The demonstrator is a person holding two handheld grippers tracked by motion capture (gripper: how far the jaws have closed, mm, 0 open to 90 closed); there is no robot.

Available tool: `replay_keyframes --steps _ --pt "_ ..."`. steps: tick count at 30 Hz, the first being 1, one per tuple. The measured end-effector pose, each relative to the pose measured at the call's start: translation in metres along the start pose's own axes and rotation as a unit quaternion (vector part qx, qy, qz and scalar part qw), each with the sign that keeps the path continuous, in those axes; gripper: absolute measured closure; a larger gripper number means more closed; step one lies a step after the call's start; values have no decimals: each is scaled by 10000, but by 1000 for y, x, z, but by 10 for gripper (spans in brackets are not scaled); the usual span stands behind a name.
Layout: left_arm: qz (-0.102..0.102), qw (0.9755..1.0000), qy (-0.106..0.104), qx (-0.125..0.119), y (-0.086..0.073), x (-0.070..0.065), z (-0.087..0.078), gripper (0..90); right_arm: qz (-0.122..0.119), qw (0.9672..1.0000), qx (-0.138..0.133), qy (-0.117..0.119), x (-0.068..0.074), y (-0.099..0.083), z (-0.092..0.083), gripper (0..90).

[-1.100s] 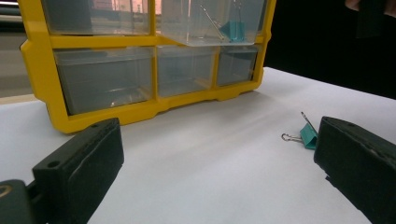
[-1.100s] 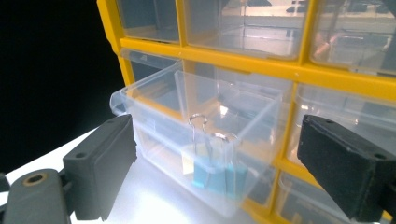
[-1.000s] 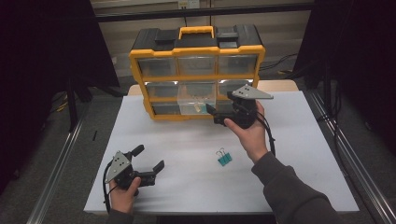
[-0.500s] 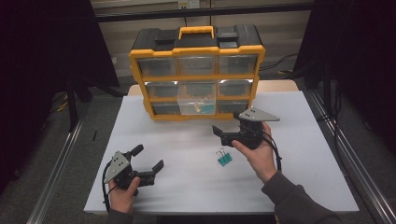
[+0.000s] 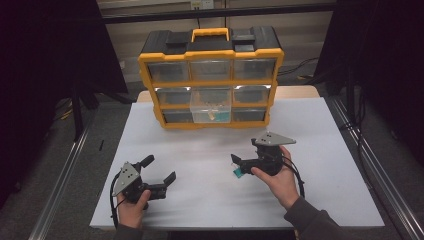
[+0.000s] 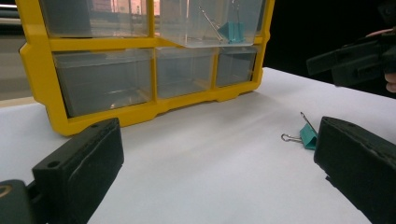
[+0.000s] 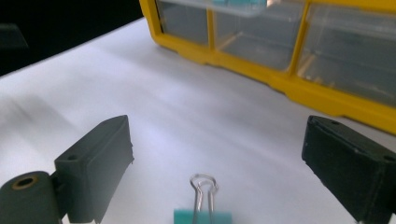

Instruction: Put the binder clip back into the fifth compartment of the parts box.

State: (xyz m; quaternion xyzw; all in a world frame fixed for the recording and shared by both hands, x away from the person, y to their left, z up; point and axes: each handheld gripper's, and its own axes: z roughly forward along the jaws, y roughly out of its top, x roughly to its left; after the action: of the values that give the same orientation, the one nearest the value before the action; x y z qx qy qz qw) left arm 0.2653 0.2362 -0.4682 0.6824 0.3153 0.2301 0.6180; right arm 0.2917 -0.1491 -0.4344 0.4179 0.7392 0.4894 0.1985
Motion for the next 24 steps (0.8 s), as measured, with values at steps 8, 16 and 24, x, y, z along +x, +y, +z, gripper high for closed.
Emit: replay_keyframes --steps 8,16,24 --pt "35 10000 5 36 0 0 0 16 -44 9991 415 -5 -1 -15 2 98" --pt "29 10000 -8 36 0 0 -1 16 -91 9967 804 39 0 -28 11 176" --pt "38 10000 55 28 1 0 -1 16 -184 9935 1122 52 2 -37 19 334"
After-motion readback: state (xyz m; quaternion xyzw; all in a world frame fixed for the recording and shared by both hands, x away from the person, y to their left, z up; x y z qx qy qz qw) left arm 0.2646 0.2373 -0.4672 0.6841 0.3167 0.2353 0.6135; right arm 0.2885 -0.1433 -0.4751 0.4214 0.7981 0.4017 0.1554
